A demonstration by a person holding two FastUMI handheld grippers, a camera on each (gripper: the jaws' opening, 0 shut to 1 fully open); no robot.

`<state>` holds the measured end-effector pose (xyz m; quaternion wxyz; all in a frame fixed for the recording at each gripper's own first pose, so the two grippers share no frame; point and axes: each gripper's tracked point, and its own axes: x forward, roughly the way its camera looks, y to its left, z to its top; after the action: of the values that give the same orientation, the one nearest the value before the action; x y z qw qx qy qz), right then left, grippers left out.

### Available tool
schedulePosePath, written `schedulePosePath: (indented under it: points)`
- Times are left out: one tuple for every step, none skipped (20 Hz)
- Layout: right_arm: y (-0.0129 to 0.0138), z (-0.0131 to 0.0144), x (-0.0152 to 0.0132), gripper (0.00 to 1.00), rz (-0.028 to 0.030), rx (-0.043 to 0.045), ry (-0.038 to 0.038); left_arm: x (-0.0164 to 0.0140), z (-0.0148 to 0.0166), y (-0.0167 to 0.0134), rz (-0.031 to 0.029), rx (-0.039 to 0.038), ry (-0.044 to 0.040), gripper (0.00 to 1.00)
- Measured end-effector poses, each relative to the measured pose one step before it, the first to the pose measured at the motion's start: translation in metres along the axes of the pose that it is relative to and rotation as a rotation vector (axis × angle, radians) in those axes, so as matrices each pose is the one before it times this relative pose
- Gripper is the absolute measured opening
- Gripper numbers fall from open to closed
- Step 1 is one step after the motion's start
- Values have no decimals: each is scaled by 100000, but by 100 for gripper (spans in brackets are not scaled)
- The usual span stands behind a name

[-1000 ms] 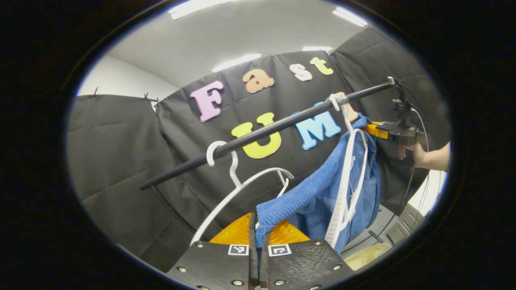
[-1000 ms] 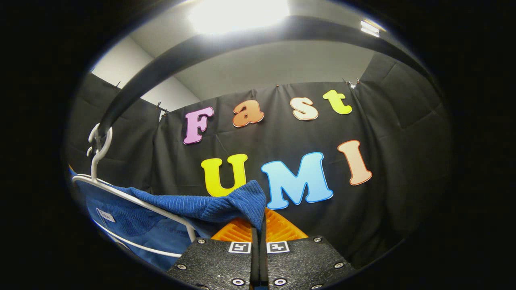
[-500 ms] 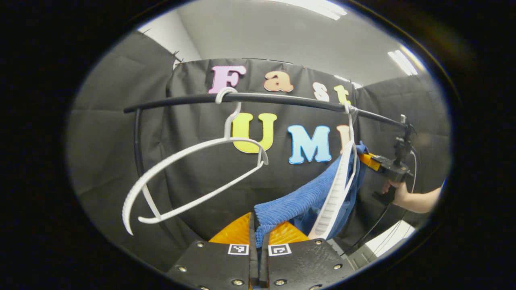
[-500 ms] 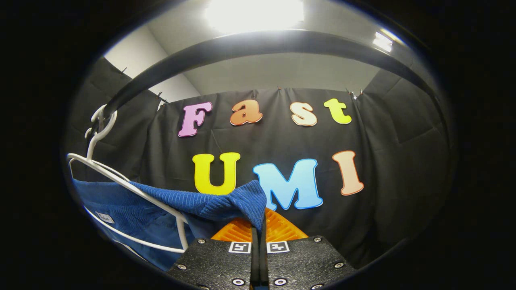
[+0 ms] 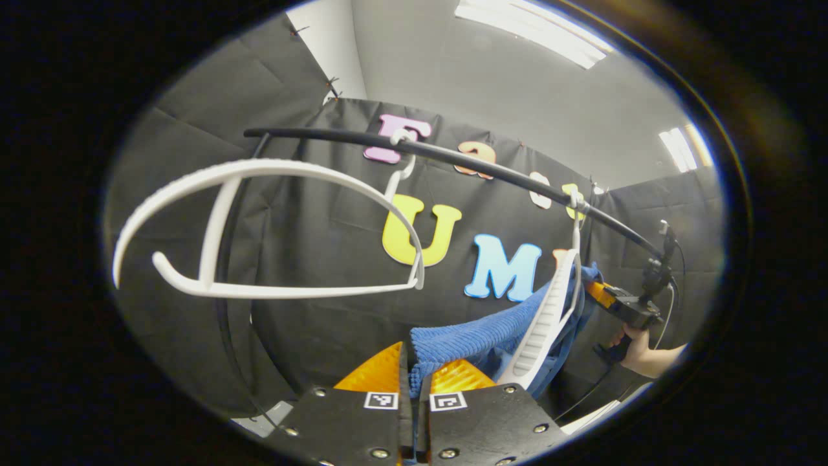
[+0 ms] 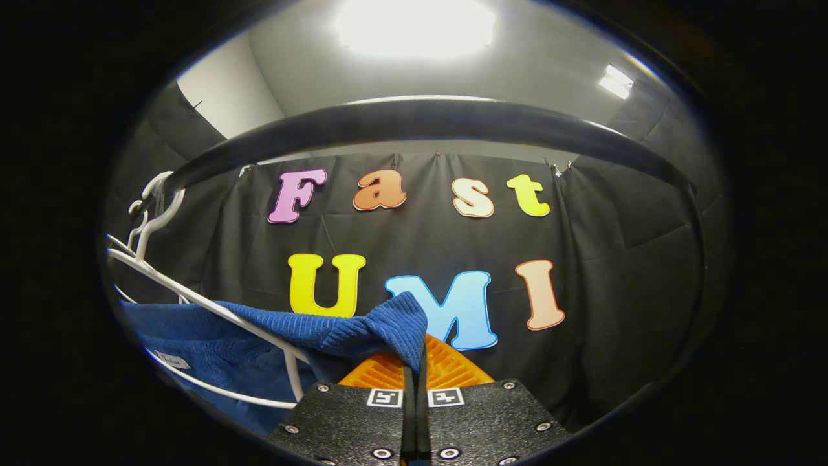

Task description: Grasp the clothes on the hanger with both hands and then place them into the laundry hamper below.

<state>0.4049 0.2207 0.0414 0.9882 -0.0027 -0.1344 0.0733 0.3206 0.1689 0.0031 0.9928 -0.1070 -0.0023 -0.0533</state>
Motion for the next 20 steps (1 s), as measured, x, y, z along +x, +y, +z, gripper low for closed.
schedulePosePath:
  points:
    - [267, 282, 25, 0, 654, 769, -724, -172, 1057, -56, -321, 1674, -3002, 2]
    - [336, 270, -60, 0, 700, 829, -1086, -179, 973, 83, -142, 1803, -1780, 4]
    - [400, 333, 0, 0, 979, 1110, -1262, 79, 598, 367, 583, 2631, -60, 4]
    - [512, 251, 84, 0, 607, 1040, -1079, 126, 219, 391, 343, 1622, 215, 4]
    - [479, 50, 216, 0, 664, -26, -901, 138, 28, 295, 293, 612, 567, 4]
    - [224, 1, 368, 0, 99, -1861, -797, -20, 94, -53, -587, -364, 347, 4]
    - [28, -278, 263, 0, -112, -2427, -517, -142, -187, -192, -1081, -1289, 599, 3]
    - [-63, -499, 343, 0, 324, -669, 380, 53, -259, -240, -1174, -990, 923, 4]
    - [-18, -628, 372, 0, 408, -185, 1165, 34, -350, -122, -2059, -1436, 1337, 4]
    - [-357, -619, 226, 0, 49, -661, 1317, 481, -800, -155, -2270, -2365, 1914, 5]
    - [-50, -363, 205, 0, 613, -1007, 796, 478, -774, -31, -918, -1414, 1314, 5]
    - [-194, -279, 62, 0, 116, -1610, -20, 343, -732, -17, -427, -553, 1774, 3]
    - [-273, -266, 55, 0, -239, -2137, -126, 183, -552, 17, 21, 464, 1904, 3]
    - [-310, -729, 141, 0, -485, -2295, 848, 324, -667, -171, -109, 835, 1924, 5]
    - [-267, -1029, 60, 0, -335, -2256, 1267, 461, -1104, -130, -328, 199, 2241, 3]
    - [-715, -1337, 445, 0, -1939, -1691, 2008, 490, -1203, -394, -710, -603, 2433, 5]
    - [-134, -833, -1033, 0, 308, -513, 2867, 191, -1293, -462, -608, -81, 1900, 5]
    - [-324, -868, -317, 0, -250, 912, 3395, 220, -936, -211, 239, 33, 1048, 5]
    - [-106, -1031, -158, 0, -664, 1640, 2937, 55, -819, -376, -330, -893, 1130, 5]
    - [-280, -887, -373, 0, -627, 383, 2240, 74, -789, -246, 385, -1171, 1211, 7]
